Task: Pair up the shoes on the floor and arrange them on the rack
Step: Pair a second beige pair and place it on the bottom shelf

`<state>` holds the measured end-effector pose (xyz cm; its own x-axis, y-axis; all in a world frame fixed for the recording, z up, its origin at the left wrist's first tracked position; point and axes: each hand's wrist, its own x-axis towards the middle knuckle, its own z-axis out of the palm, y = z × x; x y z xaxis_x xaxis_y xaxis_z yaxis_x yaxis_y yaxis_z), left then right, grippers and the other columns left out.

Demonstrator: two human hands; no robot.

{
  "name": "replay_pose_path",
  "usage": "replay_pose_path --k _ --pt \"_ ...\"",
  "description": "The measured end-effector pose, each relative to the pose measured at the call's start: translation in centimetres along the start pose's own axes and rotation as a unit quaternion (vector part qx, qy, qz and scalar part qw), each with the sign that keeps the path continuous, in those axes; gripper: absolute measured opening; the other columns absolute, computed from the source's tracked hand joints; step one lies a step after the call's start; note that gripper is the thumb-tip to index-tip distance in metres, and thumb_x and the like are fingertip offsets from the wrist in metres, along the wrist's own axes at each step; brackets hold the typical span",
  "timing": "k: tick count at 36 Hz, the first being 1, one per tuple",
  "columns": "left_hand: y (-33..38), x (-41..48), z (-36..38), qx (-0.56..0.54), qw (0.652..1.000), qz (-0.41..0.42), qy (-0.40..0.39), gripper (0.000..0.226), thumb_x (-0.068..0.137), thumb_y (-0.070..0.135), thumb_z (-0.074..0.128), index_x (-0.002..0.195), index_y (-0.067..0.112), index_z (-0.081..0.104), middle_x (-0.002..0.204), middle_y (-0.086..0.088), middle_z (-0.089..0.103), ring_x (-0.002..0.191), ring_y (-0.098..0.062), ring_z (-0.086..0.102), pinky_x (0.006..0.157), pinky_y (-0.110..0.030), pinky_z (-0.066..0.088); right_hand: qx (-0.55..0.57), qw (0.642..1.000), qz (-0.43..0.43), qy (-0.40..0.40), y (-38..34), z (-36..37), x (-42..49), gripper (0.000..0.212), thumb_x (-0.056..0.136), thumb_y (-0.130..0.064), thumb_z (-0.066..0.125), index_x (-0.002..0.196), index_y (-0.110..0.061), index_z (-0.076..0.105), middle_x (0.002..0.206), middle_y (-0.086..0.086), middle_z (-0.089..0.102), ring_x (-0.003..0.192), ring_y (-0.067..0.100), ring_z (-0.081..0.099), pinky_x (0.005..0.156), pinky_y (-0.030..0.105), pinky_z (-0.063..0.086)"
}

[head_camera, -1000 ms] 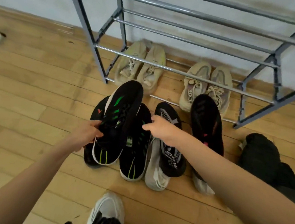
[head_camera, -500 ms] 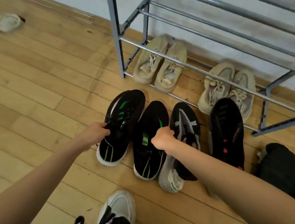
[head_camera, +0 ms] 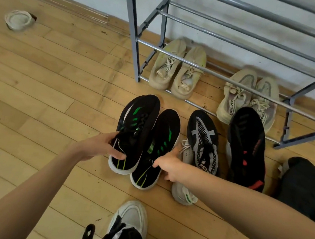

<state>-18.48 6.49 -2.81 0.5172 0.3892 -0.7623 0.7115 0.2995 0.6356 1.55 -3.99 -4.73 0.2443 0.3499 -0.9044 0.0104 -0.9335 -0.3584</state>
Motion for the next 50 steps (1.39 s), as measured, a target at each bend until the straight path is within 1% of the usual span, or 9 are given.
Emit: replay_pose_path --k 8,12,20,23,29,33,38,44,50 --pt "0.6 0.0 0.7 -0.017 0.994 -0.012 0.111 0.077 0.068 0.012 0.079 0.135 0.029 0.045 0.111 0.005 0.063 0.106 -0.016 0.058 0.102 -0.039 0.041 0.063 0.995 -0.075 0.022 0.9 0.2 -0.2 0.096 0.082 0.003 0.052 0.146 -0.036 -0.009 0.149 0.007 0.026 0.124 0.03 0.041 0.102 0.05 0.042" --pt "1.2 -0.4 1.2 -0.081 0.987 -0.008 0.139 0.073 0.064 0.018 0.08 0.129 0.023 0.047 0.112 -0.007 0.064 0.103 -0.024 0.062 0.095 -0.042 0.049 0.076 0.99 -0.114 -0.012 0.5 -1.5 -0.9 0.083 0.086 0.002 0.051 0.145 -0.037 0.007 0.141 0.004 0.039 0.104 0.023 0.047 0.079 0.048 0.054" --pt "2.3 -1.1 1.9 -0.175 0.98 -0.01 0.092 0.051 0.074 0.0 0.072 0.121 0.011 0.056 0.11 -0.008 0.07 0.102 -0.024 0.066 0.08 -0.035 0.054 0.078 0.984 -0.159 -0.013 0.6 -4.7 -2.1 0.083 0.085 0.006 0.056 0.148 -0.032 0.017 0.143 0.004 0.04 0.106 0.024 0.053 0.079 0.05 0.055" --pt "1.4 -1.8 1.8 -0.196 0.979 0.002 0.061 0.053 0.073 -0.004 0.072 0.121 0.014 0.057 0.11 -0.005 0.071 0.102 -0.022 0.067 0.08 -0.031 0.053 0.078 0.981 -0.177 -0.001 1.9 -5.7 -2.4 0.089 0.083 0.008 0.057 0.149 -0.034 0.015 0.145 0.004 0.042 0.123 0.028 0.049 0.094 0.051 0.049" --pt "-0.7 -2.4 3.4 -0.258 0.962 0.065 0.065 0.065 0.069 -0.011 0.071 0.123 0.021 0.056 0.122 -0.004 0.062 0.105 -0.022 0.065 0.077 -0.032 0.057 0.032 0.957 -0.282 0.06 5.8 -6.8 -4.0 0.083 0.087 -0.003 0.059 0.146 -0.044 0.019 0.118 -0.007 0.053 0.106 0.009 0.058 0.07 0.014 0.05" --pt "-0.1 -2.4 5.0 -0.282 0.946 0.142 0.068 0.063 0.064 -0.008 0.073 0.115 0.028 0.064 0.118 -0.001 0.066 0.107 -0.022 0.065 0.078 -0.029 0.057 0.042 0.928 -0.357 0.097 7.0 -7.2 -4.9 0.08 0.09 -0.008 0.058 0.142 -0.053 0.017 0.113 -0.009 0.051 0.107 0.006 0.056 0.095 0.029 0.049" --pt "2.4 -2.2 5.9 -0.295 0.931 0.2 0.075 0.072 0.069 -0.014 0.065 0.132 0.016 0.049 0.13 -0.01 0.059 0.117 -0.027 0.059 0.093 -0.035 0.053 0.048 0.892 -0.427 0.138 6.1 -8.4 -6.0 0.083 0.091 -0.01 0.057 0.134 -0.065 0.014 0.114 -0.018 0.047 0.115 0.004 0.049 0.092 0.02 0.042" --pt "7.0 -1.4 5.2 -0.273 0.929 0.233 0.089 0.068 0.073 -0.01 0.068 0.134 0.013 0.047 0.128 -0.013 0.06 0.117 -0.028 0.059 0.098 -0.045 0.047 0.045 0.873 -0.453 0.177 2.6 -11.3 -6.2 0.073 0.09 -0.009 0.058 0.143 -0.045 0.023 0.107 -0.001 0.049 0.11 0.015 0.054 0.099 0.028 0.042" --pt "12.5 0.4 2.9 -0.313 0.905 0.239 0.158 0.051 0.073 -0.01 0.068 0.117 0.012 0.054 0.109 -0.006 0.068 0.095 -0.022 0.069 0.068 -0.029 0.057 0.044 0.873 -0.449 0.188 -2.7 -14.4 -5.9 0.07 0.089 -0.014 0.058 0.144 -0.043 0.026 0.115 -0.003 0.056 0.095 0.006 0.058 0.087 0.02 0.044"
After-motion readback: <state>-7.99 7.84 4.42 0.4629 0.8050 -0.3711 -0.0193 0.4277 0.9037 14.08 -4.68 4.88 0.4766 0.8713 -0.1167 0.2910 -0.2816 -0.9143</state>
